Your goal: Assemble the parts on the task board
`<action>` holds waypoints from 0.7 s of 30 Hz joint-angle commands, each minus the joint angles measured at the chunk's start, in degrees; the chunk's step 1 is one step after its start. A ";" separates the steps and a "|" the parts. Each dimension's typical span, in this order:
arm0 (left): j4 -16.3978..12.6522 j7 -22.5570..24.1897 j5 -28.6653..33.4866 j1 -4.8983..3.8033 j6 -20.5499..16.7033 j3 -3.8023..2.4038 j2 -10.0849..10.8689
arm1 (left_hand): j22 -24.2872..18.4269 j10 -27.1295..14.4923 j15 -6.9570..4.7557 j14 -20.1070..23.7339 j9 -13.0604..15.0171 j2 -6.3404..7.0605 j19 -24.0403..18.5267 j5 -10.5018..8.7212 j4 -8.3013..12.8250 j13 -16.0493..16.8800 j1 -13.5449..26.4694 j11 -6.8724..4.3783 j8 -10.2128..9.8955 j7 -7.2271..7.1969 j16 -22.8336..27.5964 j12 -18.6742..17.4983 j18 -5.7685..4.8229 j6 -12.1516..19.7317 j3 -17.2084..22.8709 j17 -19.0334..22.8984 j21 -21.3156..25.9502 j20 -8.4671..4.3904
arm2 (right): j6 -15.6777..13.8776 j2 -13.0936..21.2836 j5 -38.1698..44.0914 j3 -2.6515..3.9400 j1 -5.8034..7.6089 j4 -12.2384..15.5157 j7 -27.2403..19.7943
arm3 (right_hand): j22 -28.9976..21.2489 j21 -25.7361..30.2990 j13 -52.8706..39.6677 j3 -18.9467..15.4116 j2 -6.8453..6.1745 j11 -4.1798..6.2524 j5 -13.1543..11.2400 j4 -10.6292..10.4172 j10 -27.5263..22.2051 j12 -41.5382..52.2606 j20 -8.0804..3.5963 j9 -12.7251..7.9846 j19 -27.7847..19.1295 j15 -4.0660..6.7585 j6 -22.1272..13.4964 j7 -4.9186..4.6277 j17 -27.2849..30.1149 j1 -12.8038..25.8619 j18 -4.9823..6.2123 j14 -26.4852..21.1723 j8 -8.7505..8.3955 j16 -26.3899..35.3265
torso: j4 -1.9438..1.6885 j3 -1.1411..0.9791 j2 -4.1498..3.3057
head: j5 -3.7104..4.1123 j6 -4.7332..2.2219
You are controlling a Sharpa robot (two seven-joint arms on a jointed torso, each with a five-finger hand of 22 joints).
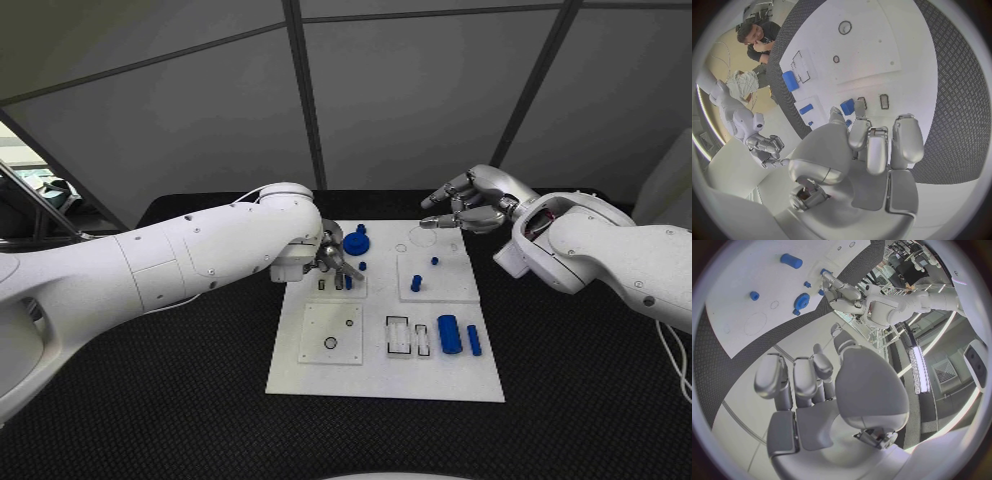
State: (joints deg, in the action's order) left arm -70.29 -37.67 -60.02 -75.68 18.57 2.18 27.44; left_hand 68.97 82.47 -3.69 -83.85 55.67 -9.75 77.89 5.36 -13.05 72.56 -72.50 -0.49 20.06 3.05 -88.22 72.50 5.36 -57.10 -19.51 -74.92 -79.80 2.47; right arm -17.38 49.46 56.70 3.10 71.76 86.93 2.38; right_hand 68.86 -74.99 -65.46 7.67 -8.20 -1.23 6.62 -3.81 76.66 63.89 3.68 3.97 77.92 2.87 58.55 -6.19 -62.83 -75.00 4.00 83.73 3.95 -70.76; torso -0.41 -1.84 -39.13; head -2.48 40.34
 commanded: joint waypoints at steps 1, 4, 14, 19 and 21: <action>-0.26 -0.12 -0.40 -0.09 0.12 0.00 0.06 | 0.08 0.48 -0.36 -5.44 0.59 -0.10 -0.27 0.81 0.21 10.22 -0.91 -0.27 -0.53 -0.09 -0.15 2.99 -1.03 0.51 0.54 -13.30 0.02 -0.03 | 0.87 -0.01 0.22 0.05 0.12 -0.08 0.19 | 0.00 0.28 0.07 0.03 0.13 -0.12 0.39 0.29 0.02 -0.07 -0.10 -0.09 0.22 -0.05 -0.56 0.03 -0.04 0.22 0.88 0.33 -0.31 0.26 | -0.02 0.01 -0.02 | 0.04 0.04; -0.32 0.21 -0.40 -0.09 -0.34 0.00 0.09 | 0.14 0.47 -0.43 -5.44 1.34 -0.70 -0.31 3.38 0.75 10.32 -1.94 -0.36 -0.90 -0.20 -0.14 2.79 -1.01 0.57 1.26 -13.30 0.04 -0.08 | 1.02 -0.07 0.24 0.05 0.12 -0.25 0.31 | -0.06 0.34 0.10 0.07 0.17 -0.11 0.42 0.36 0.01 -0.09 -0.10 -0.08 0.21 -0.05 -0.58 0.03 -0.02 0.16 0.89 0.34 -0.30 0.30 | -0.04 0.01 -0.04 | 0.02 0.06; -0.24 1.76 1.50 -0.09 -2.58 0.01 -0.10 | 0.41 0.16 -0.86 -5.44 3.05 -2.89 -0.38 14.70 4.06 10.33 -7.36 -0.85 -2.92 -0.71 -0.11 1.47 -1.00 1.02 4.35 -13.30 0.13 -0.48 | 1.72 -0.54 0.27 0.04 0.12 -0.82 0.58 | -0.04 0.33 0.06 0.12 0.20 -0.11 0.44 0.41 0.04 -0.04 -0.10 -0.08 0.24 -0.04 -0.58 0.04 -0.05 0.11 0.89 0.35 -0.29 0.30 | 0.03 0.01 -0.04 | -0.07 0.30; -0.35 1.98 3.22 -0.09 -2.98 0.01 0.12 | 0.43 0.07 -0.94 -5.43 3.80 -2.82 -0.50 21.46 5.32 10.35 -9.27 -0.95 -4.07 -0.77 -0.08 0.84 -0.98 1.13 5.65 -13.28 0.27 -0.58 | 2.11 -0.64 0.28 0.04 0.12 -1.04 0.80 | -0.14 0.42 0.13 0.19 0.26 -0.11 0.48 0.50 0.01 -0.09 -0.11 -0.08 0.22 -0.04 -0.59 0.03 -0.05 0.04 0.91 0.37 -0.28 0.33 | -0.02 0.00 -0.05 | -0.08 0.48; -0.51 2.12 3.88 -0.09 -3.19 0.01 0.35 | 0.46 0.02 -0.97 -5.42 4.16 -2.68 -0.53 23.99 5.94 10.33 -10.11 -0.96 -4.40 -0.76 -0.06 0.58 -0.97 1.18 6.41 -13.27 0.31 -0.62 | 2.34 -0.69 0.31 0.04 0.11 -1.21 0.93 | -0.14 0.42 0.13 0.19 0.26 -0.11 0.48 0.50 0.01 -0.09 -0.11 -0.08 0.22 -0.04 -0.59 0.03 -0.05 0.04 0.91 0.37 -0.28 0.33 | -0.03 0.02 -0.03 | -0.05 0.52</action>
State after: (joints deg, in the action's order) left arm -70.62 -36.51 -58.18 -75.69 16.44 2.19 27.65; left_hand 69.36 82.25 -4.31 -84.07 59.63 -11.76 77.47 28.45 -7.38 75.10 -80.72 -0.71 15.96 2.58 -88.22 72.55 5.35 -56.17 -13.54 -74.92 -79.80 2.05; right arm -15.98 48.84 56.82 3.11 71.76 85.76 3.16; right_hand 68.77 -74.74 -65.42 7.81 -8.20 -1.23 6.83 -3.67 76.66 63.89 3.68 3.98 77.93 2.87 58.37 -6.00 -62.84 -75.00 4.00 83.73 3.95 -70.76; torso -0.42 -1.83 -39.18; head -2.57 40.81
